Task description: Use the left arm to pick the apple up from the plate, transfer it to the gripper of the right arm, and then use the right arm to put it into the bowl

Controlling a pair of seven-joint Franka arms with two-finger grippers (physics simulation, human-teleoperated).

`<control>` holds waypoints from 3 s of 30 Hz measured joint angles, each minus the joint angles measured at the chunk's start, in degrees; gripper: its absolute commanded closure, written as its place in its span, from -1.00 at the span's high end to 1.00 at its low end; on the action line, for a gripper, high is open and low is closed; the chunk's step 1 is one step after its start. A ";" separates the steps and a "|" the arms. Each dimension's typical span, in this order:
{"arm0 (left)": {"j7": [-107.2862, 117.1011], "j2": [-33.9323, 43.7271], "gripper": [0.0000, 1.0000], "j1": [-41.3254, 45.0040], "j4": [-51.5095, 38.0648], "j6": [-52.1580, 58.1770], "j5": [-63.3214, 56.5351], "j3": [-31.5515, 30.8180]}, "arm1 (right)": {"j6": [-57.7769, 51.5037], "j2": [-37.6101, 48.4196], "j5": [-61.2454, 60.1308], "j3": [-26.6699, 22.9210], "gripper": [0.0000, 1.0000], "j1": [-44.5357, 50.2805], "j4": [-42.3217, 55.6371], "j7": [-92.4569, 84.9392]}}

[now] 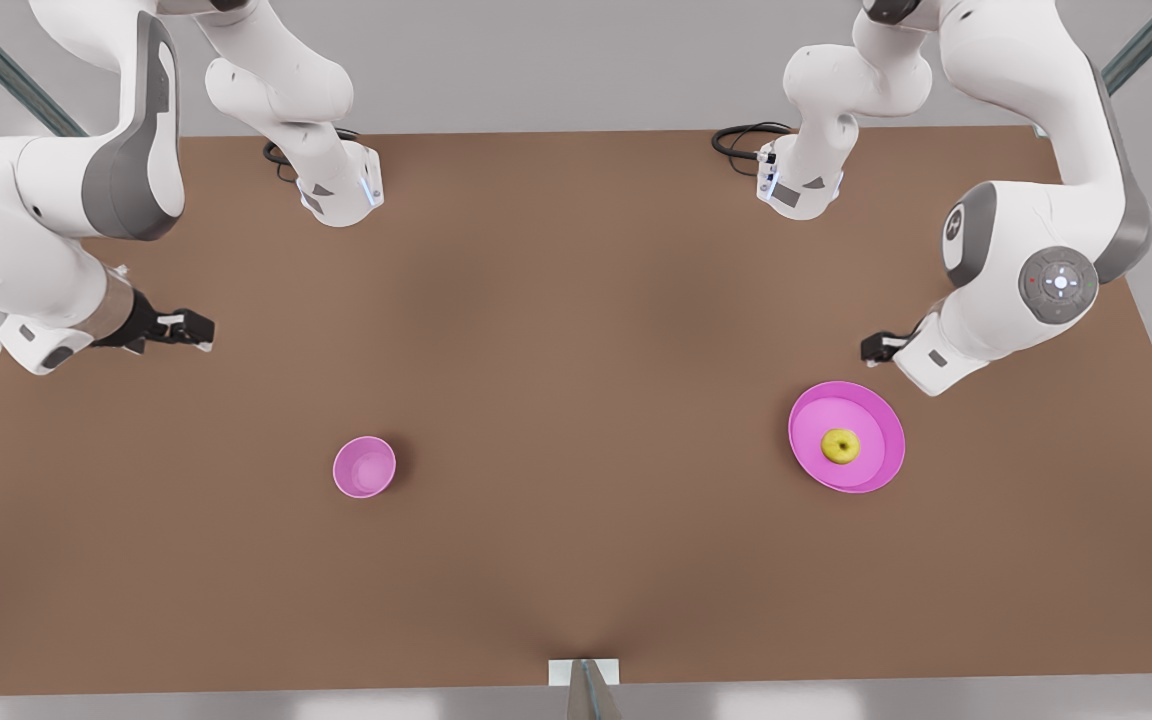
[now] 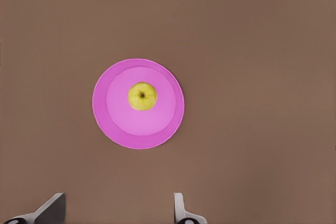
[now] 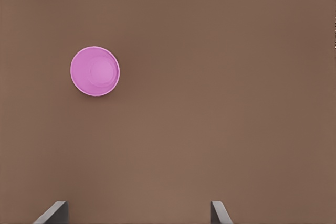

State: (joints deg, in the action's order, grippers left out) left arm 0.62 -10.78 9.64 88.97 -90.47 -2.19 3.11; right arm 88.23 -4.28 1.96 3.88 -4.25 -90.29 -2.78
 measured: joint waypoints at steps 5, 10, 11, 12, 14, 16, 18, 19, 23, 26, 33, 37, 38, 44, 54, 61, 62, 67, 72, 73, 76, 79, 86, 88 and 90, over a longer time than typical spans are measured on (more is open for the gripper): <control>-0.08 -4.10 1.00 -0.37 0.06 -2.55 0.15 -0.03 | 1.34 0.01 -0.05 -0.02 1.00 -0.15 0.06 -0.26; -0.09 -11.02 1.00 -1.85 9.00 -12.97 0.29 0.08 | 1.94 0.01 -0.12 -0.11 1.00 -0.28 0.08 -0.45; -0.10 -11.18 1.00 -2.45 12.03 -16.32 0.33 0.15 | 2.00 0.01 -0.12 -0.11 1.00 -0.36 0.08 -0.49; -0.11 -11.56 1.00 -3.14 14.42 -19.51 0.42 0.19 | 2.05 0.01 -0.11 -0.11 1.00 -0.42 0.08 -0.52; -0.13 -11.94 1.00 -3.62 18.43 -25.05 1.70 0.22 | 2.09 0.07 -0.07 -0.11 1.00 -0.50 0.07 -0.58; -0.15 -12.05 1.00 -3.63 20.62 -29.76 2.77 0.23 | 2.02 0.17 -0.04 -0.11 1.00 -0.49 0.02 -0.63; -0.18 -13.28 1.00 -3.62 21.59 -34.44 3.38 0.23 | 1.80 0.25 -0.02 -0.11 1.00 -0.43 -0.03 -0.68; -0.19 -14.06 1.00 -3.74 21.86 -36.49 3.58 0.23 | 1.71 0.26 -0.01 -0.11 1.00 -0.39 -0.06 -0.70; -0.25 -16.49 1.00 -3.89 23.45 -42.77 3.98 0.23 | 1.41 0.15 0.00 -0.11 1.00 -0.26 -0.09 -0.77; -0.30 -19.09 1.00 -3.92 23.50 -46.58 3.87 0.23 | 1.28 0.03 0.02 -0.11 1.00 -0.26 -0.09 -0.82; -0.39 -21.37 1.00 -4.16 23.99 -50.50 3.86 0.57 | 1.04 0.15 0.05 -0.11 1.00 -0.36 -0.09 -0.90; -0.37 -21.68 1.00 -4.13 24.22 -51.31 3.88 0.66 | 0.81 0.18 0.07 -0.10 1.00 -0.36 -0.20 -0.93; -0.35 -21.67 1.00 -4.05 24.32 -51.40 3.94 0.66 | 0.74 0.18 0.07 -0.08 1.00 -0.36 -0.23 -0.94; -0.23 -21.78 0.77 -3.82 24.69 -51.74 4.17 0.63 | 0.51 0.18 0.06 -0.02 1.00 -0.20 -0.39 -0.95; -0.14 -22.33 0.75 -3.75 24.65 -51.96 4.31 0.65 | 0.20 0.10 0.09 -0.02 1.00 -0.04 -0.58 -0.96; -0.10 -22.58 0.74 -3.80 24.68 -52.00 4.32 0.64 | 0.02 0.10 0.10 -0.02 1.00 0.05 -0.70 -0.96; -0.07 -22.58 0.62 -3.82 24.68 -52.01 4.30 0.65 | -0.01 0.10 0.10 -0.02 1.00 0.06 -0.70 -0.96; 0.10 -21.96 0.51 -3.97 24.67 -51.69 4.15 0.59 | -0.14 0.04 0.10 -0.02 1.00 0.03 -0.71 -0.94; 0.30 -16.12 0.50 -4.01 24.58 -48.07 4.05 0.59 | -0.35 0.05 0.08 -0.01 1.00 -0.04 -0.71 -0.94; 0.34 -14.18 0.50 -3.81 24.07 -46.43 4.31 0.11 | -0.39 -0.15 0.08 0.13 1.00 -0.15 -0.70 -0.91; 1.01 -12.76 0.50 -3.69 15.27 -39.13 7.47 -4.97 | 0.07 -4.36 -0.82 0.62 1.00 0.45 0.78 -0.91; 4.81 -21.75 0.50 -2.76 -5.44 -29.48 11.32 -18.73 | 1.02 -13.85 -8.36 0.78 1.00 1.74 6.21 -1.05; 11.79 -46.72 0.46 -1.36 -31.29 -20.42 37.33 -35.24 | 6.20 -28.17 -32.87 1.25 1.00 1.22 11.03 -1.18; 12.02 -49.68 0.46 -0.82 -32.44 -20.67 42.03 -36.72 | 8.64 -30.66 -37.01 2.76 1.00 1.07 11.87 -1.21; 11.65 -50.90 0.46 -0.16 -32.76 -20.91 44.98 -37.17 | 11.56 -32.45 -39.82 4.37 1.00 0.97 12.15 -1.25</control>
State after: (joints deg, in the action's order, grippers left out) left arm 12.26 -61.68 9.48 56.20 -111.38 42.79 -34.06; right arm 99.79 -36.73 -37.86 8.25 -3.28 -78.14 -4.03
